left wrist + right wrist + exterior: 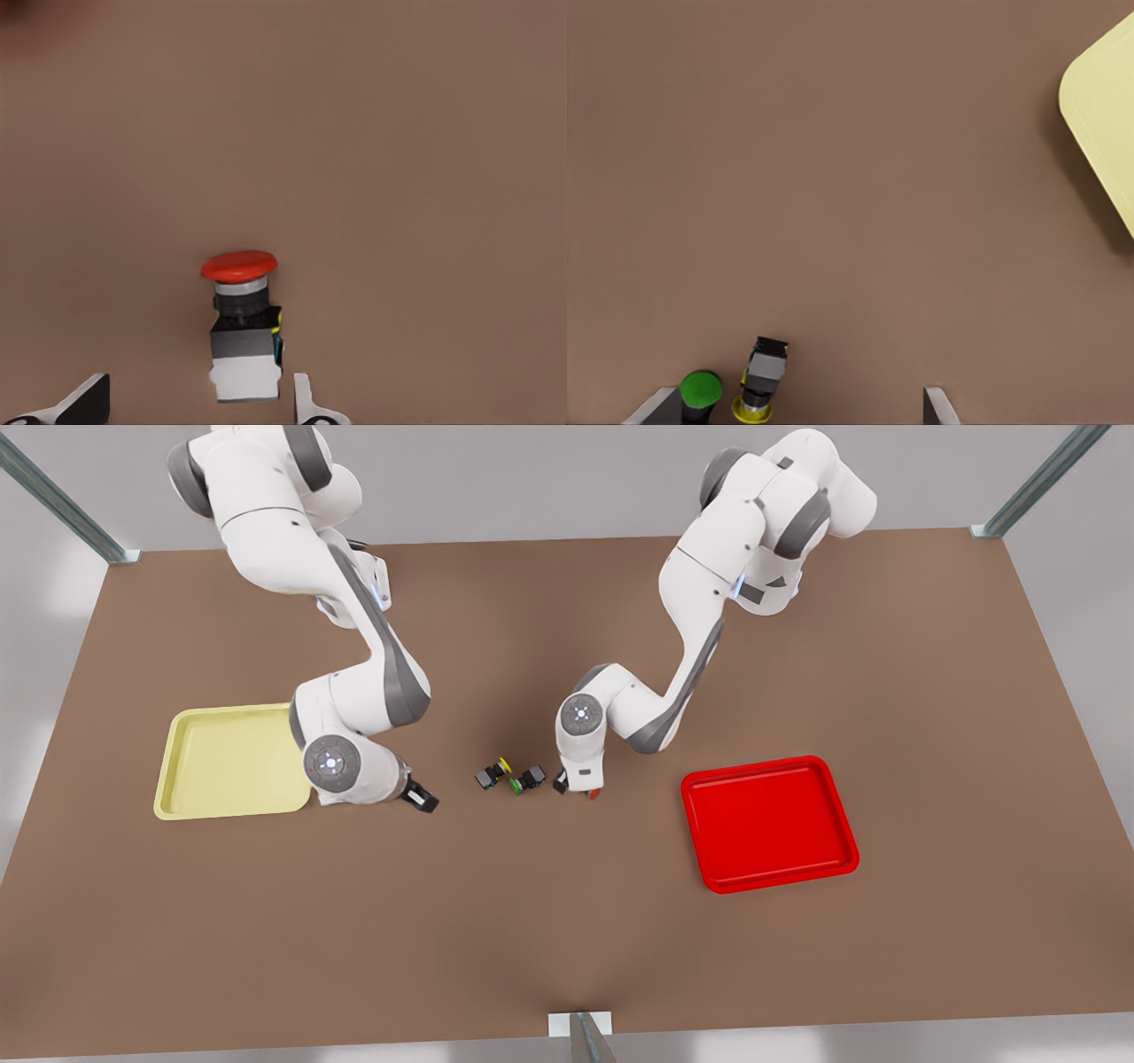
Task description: Place the switches on the corresponding trays according to their colors
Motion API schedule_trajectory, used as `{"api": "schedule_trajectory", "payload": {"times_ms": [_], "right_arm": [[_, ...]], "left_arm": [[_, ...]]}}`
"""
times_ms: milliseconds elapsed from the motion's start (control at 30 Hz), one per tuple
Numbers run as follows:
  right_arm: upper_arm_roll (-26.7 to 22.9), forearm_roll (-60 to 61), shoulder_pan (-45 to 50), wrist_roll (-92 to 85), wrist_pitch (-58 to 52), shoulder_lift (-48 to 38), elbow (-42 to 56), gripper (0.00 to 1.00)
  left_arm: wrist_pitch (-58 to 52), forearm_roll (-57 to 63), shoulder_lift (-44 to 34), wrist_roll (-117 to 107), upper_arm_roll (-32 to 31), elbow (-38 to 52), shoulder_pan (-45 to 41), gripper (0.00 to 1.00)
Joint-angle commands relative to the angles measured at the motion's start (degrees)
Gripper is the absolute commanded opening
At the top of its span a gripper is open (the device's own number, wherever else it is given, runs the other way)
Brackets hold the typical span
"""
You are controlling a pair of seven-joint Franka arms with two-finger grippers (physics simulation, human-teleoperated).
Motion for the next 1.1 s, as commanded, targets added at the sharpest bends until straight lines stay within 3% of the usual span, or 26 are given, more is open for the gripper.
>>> {"api": "schedule_trajectory", "payload": {"times_ms": [0, 400, 433, 467, 567, 633, 667, 733, 1067], "right_arm": [[0.00, -0.04, 0.95, 1.54, 2.65, -0.17, -1.33, 1.00], [3.34, -2.59, 7.55, 23.44, 16.11, 6.24, -6.17, 1.00], [3.34, -2.59, 7.72, 23.43, 16.20, 7.29, -6.17, 1.00], [3.34, -2.68, 8.34, 22.47, 16.46, 8.44, -6.08, 1.00], [3.52, -2.68, 8.43, 20.62, 17.60, 9.23, -7.57, 1.00], [4.31, -2.59, 8.34, 20.88, 22.51, 8.44, -12.22, 1.00], [5.19, -2.51, 7.73, 21.50, 31.40, 7.39, -17.68, 1.00], [5.36, -2.42, 7.37, 21.68, 34.65, 6.68, -19.61, 1.00], [5.71, -3.56, 6.76, 22.20, 40.81, 8.27, -22.25, 1.00]], "left_arm": [[0.13, 0.46, 0.09, 0.00, 0.00, -0.13, 0.05, 1.00], [2.50, 0.46, 2.11, 0.00, 0.44, -0.13, 0.05, 1.00], [2.59, 0.37, 2.11, -0.18, 0.44, -0.13, 0.05, 0.80], [2.50, 0.37, 2.11, -0.18, 0.44, -0.13, 0.05, 0.69], [2.68, 0.37, 2.29, -0.18, 0.44, -0.13, 0.05, 0.55], [3.03, 0.37, 2.29, -0.18, 0.44, -0.13, 0.05, 0.53], [3.12, 0.37, 2.46, -0.18, 0.44, -0.13, 0.05, 0.52], [3.12, 0.46, 2.46, -0.18, 0.44, -0.13, 0.05, 0.48], [3.82, 0.46, 2.99, -0.18, 0.53, -0.13, 0.14, 0.51]]}}
